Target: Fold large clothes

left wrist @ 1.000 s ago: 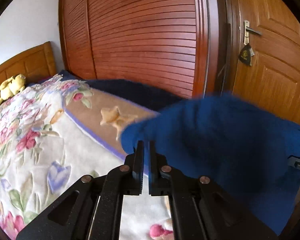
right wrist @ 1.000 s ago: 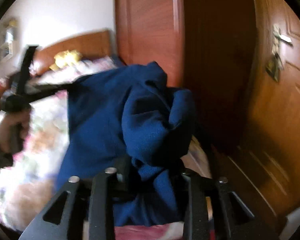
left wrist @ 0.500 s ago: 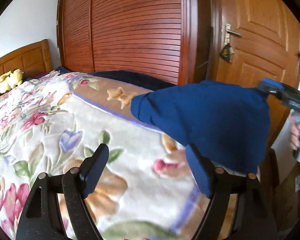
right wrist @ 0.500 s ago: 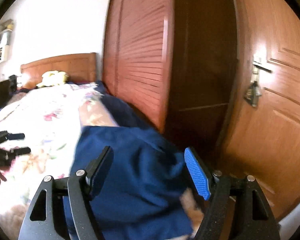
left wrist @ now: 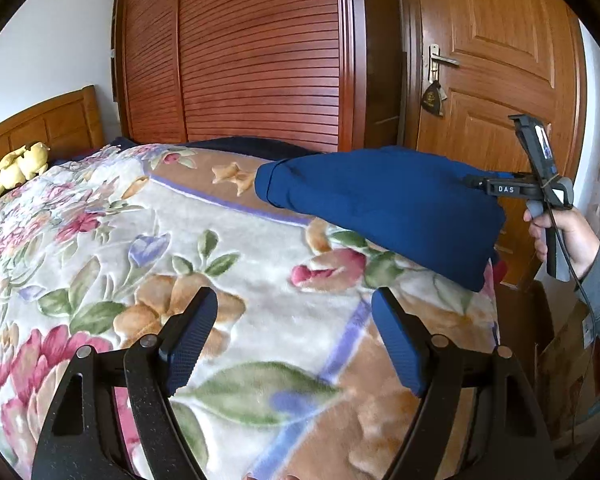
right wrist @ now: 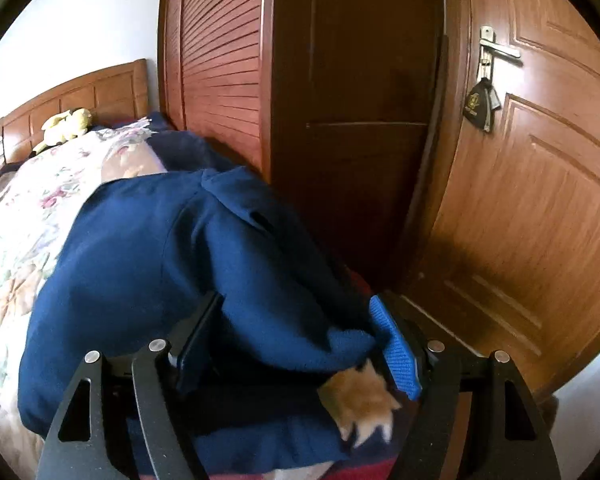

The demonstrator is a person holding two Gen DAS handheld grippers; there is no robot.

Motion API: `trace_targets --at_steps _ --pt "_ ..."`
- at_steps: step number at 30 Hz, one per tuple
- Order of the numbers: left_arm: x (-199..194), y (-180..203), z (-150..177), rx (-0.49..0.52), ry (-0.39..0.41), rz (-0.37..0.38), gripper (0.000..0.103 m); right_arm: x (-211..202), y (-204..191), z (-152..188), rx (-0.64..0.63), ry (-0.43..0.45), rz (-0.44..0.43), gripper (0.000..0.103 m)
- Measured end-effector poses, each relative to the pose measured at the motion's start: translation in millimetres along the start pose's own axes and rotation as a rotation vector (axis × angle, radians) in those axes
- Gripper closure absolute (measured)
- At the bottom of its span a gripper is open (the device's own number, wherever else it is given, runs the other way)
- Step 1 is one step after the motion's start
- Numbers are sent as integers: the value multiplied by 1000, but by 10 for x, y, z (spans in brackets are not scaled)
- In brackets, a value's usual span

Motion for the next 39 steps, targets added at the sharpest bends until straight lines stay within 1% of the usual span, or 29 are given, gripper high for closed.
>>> trace_targets --at_steps 1,3,4,6,7,9,11,12,14,17,19,22,25,29,34,39 --pt "-27 2 23 -6 3 4 19 -49 -18 -62 0 8 9 28" --pt "-78 -3 49 -17 10 5 17 -280 -116 -78 5 37 22 28" --pt "-110 -10 61 -25 18 4 17 -331 -214 -105 0 66 37 28" --pt "-187 -34 87 -40 36 -2 16 -576 -322 -140 -17 122 57 28" --pt "-217 -47 101 -46 43 -8 16 -701 -366 -166 -24 146 53 27" --pt "-274 -69 115 -55 52 -17 16 -797 -527 -153 -42 161 21 27" --pt "-344 -90 131 -63 60 -30 16 -957 -658 -20 -61 184 23 26" --pt "-393 -99 138 -65 64 -38 16 -1001 -713 -3 -69 191 11 26" --pt "-462 -103 149 -64 68 -45 16 -960 -808 106 -73 178 -19 26" --pt "-591 -127 186 -62 72 -67 16 -984 -936 207 -78 165 -33 26" --pt "-681 -168 236 -71 69 -89 16 -968 -1082 221 -85 150 -56 26" --pt "-814 -272 331 -94 62 -126 16 -980 -1320 263 -95 129 -99 20" --pt "-981 -400 442 -106 57 -186 16 -1112 -1564 308 -118 125 -112 15" --pt "-1276 -618 580 -127 70 -259 16 -1379 -1893 289 -140 153 -155 14" --pt "-1675 -953 800 -171 79 -346 16 -1641 -2535 357 -189 179 -271 14" --pt "-2092 -1445 1065 -239 87 -488 16 -1890 -3358 524 -209 162 -462 14"
Point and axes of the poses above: each gripper's, at about its wrist camera, not at the fingertips, and x roughly the way its jaws point, y to its right, z to its underside, the point moved 7 cm from there along x, roughly the way its jaws point, and after that the axes turned 3 degrees about -y, right-handed, at the moved point
